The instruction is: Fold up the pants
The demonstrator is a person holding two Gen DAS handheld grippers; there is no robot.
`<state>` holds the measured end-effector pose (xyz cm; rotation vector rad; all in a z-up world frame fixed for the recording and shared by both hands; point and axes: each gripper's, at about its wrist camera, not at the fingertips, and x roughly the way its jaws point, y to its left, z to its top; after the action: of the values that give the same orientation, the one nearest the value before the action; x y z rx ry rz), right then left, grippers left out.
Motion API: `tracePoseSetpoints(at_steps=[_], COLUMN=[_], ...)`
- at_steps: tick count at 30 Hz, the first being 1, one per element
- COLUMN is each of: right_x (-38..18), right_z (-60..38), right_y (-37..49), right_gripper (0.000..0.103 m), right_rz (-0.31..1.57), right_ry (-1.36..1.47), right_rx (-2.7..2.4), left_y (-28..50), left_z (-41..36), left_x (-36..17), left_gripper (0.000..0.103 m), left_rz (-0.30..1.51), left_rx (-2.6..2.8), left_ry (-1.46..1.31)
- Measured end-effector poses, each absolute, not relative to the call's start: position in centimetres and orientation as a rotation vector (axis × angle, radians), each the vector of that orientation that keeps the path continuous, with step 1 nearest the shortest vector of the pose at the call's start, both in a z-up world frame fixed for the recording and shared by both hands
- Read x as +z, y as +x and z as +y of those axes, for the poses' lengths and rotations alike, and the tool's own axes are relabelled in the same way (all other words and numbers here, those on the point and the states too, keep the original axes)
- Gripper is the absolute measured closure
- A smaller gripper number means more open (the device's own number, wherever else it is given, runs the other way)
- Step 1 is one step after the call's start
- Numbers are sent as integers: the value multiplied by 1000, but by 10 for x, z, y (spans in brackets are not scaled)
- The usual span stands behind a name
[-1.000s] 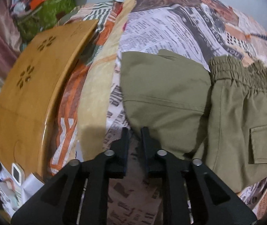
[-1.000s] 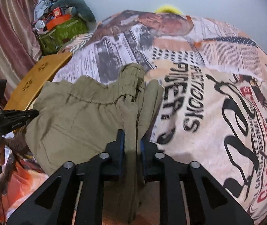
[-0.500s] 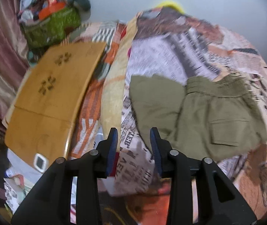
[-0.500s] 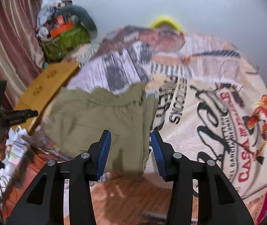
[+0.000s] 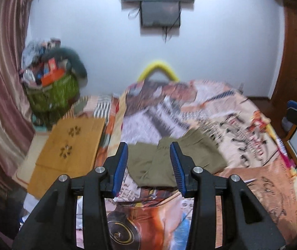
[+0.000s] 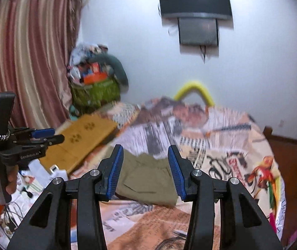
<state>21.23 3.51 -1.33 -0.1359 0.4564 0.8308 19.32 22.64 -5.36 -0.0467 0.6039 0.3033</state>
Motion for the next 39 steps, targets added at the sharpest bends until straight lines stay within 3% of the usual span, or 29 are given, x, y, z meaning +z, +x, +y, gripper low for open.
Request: tracePoseSetpoints(at_steps=[13,15,18,20,22,26,28,39], right_x=[37,38,39,39,38,32,30,29], right_z=[-3,-7,-10,-11,-12,-15,-17,-30], right_y=[95,82,67,59,57,55,53,42], right_gripper=[62,56,47,41,24,14,2,0], right_rz=[175,142,107,96,96,108,113,110], right_ry=[-83,-78,-77,-83,-78,-77,-77,-37], right_rx=[841,828,810,800,790,768,762,751], left_y=[73,61,43,33,24,12,6,-6], left_z=[156,151,141,135,131,126,123,124], left_x=[12,13,13,12,10,10,10,8], left_gripper=[61,60,47,30,21,6,0,0], left_rz=[321,306,276,249,232,218,196,180], left_rx=[318,315,305,306,294,286,294,304], left_ry=[-3,-12,-5,-2,-10,-26,-34,-60])
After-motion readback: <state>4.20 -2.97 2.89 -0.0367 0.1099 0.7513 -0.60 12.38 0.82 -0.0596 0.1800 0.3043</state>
